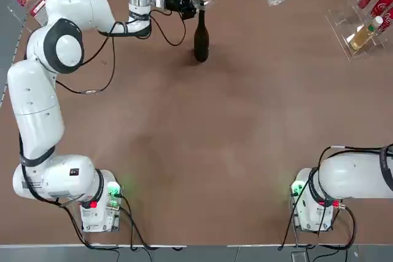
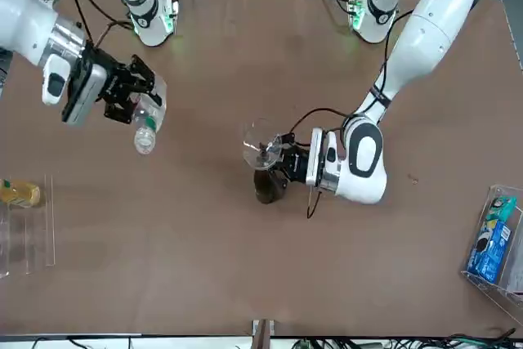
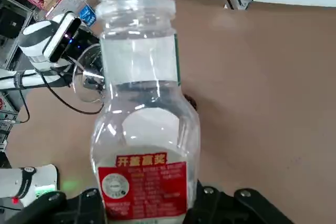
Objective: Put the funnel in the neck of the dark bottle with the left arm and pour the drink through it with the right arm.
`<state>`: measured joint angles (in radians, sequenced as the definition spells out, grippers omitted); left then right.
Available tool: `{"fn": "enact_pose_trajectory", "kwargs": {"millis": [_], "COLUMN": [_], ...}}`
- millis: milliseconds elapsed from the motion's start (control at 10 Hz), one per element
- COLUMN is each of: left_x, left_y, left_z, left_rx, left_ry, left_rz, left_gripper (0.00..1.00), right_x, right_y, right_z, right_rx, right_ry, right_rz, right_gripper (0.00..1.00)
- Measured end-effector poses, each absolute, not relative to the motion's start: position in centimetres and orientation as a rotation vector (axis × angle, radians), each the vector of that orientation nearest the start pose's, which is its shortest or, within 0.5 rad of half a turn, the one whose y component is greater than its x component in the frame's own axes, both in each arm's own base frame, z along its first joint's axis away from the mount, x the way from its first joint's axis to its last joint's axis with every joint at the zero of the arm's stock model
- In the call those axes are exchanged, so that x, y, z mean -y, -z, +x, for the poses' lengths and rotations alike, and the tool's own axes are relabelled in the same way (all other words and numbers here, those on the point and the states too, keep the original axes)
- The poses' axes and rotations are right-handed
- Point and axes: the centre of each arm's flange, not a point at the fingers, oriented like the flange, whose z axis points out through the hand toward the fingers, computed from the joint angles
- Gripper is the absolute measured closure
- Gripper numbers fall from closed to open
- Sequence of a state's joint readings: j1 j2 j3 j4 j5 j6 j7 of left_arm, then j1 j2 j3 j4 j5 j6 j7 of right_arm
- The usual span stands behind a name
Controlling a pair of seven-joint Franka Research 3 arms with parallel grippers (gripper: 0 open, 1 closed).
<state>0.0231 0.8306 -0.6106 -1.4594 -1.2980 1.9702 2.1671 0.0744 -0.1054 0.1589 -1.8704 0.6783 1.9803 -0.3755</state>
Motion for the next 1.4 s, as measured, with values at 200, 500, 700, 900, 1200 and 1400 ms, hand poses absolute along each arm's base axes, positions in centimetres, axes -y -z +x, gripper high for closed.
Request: {"fn": "enact_pose_trajectory", "kwargs": {"millis": [200, 500, 700, 900, 1200, 1400], "left_x": [36.8, 36.8, 36.8, 36.8, 36.8, 36.8], "left_y": [-30.4, -30.4, -30.4, -30.3, -30.3, -30.2], "left_z": [62.8, 62.8, 62.8, 62.9, 63.0, 63.0], "left_rx": [1.321, 1.32, 1.318, 1.344, 1.354, 1.35], "left_ry": [-1.019, -1.02, -1.021, -1.061, -1.078, -1.078], "left_rz": [1.038, 1.038, 1.038, 1.01, 0.997, 0.998], "left_gripper": [0.74, 0.75, 0.74, 0.74, 0.74, 0.72], "right_x": [-20.8, -24.8, -26.4, -27.7, -31.9, -34.1], "right_y": [-59.7, -60.3, -60.9, -60.9, -60.6, -60.5], "right_z": [51.2, 49.1, 47.9, 47.1, 44.7, 43.5], "right_rx": [0.452, 0.411, 0.417, 0.398, 0.367, 0.346], "right_ry": [0.295, 0.262, 0.263, 0.252, 0.24, 0.264], "right_rz": [-2.505, -2.568, -2.58, -2.616, -2.66, -2.699], "right_gripper": [0.55, 0.55, 0.55, 0.55, 0.55, 0.55]}}
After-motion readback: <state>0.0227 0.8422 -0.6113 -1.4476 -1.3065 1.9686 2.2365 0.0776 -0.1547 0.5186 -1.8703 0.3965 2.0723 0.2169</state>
